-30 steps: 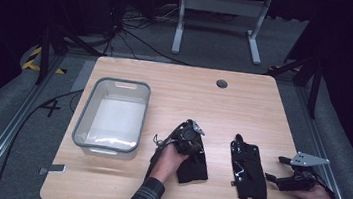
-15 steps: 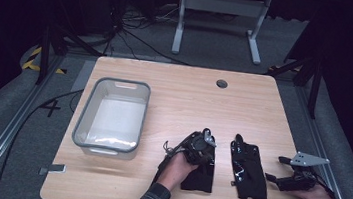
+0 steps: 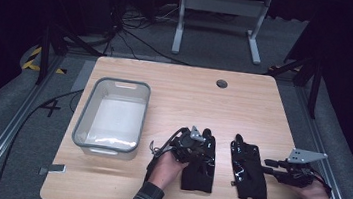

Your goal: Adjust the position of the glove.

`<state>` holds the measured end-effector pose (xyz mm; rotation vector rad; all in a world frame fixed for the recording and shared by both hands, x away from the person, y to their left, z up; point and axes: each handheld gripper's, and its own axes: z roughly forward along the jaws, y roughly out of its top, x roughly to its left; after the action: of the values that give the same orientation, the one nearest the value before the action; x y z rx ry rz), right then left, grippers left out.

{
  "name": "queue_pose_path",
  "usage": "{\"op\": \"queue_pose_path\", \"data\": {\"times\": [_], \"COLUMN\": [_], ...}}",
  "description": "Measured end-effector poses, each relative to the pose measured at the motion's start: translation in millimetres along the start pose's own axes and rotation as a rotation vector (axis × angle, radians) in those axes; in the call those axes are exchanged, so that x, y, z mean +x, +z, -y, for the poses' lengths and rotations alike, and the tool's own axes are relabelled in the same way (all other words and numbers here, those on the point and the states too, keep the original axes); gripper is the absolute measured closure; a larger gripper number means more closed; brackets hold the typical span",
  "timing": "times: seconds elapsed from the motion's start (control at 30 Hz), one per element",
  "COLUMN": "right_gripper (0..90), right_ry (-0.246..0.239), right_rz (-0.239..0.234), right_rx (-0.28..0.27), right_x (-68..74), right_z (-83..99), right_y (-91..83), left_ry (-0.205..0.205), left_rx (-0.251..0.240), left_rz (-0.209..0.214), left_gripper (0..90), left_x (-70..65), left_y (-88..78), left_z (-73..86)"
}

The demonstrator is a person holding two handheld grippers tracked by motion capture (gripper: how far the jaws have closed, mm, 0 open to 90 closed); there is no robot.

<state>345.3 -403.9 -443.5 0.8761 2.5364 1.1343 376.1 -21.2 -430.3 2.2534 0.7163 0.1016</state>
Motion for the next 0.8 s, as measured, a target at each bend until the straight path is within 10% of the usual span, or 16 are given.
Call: {"op": "queue_pose_path", "data": {"times": [0.17, 0.8], "right_gripper": [89.6, 90.0], "right_ry": [-0.047, -0.086], "right_rz": [-0.061, -0.068], "right_rx": [0.050, 0.073], "right_x": [7.4, 17.7], "right_z": [-11.0, -33.3], "right_y": [19.1, 52.3], "left_ry": [-0.035, -0.059], "left_rx": [0.030, 0.081], "left_rz": [-0.039, -0.081], "left_gripper": [88.3, 89.2], "left_x": [-1.5, -6.9], "left_y": [-0.2, 18.6], "left_z": [13.8, 14.8]}}
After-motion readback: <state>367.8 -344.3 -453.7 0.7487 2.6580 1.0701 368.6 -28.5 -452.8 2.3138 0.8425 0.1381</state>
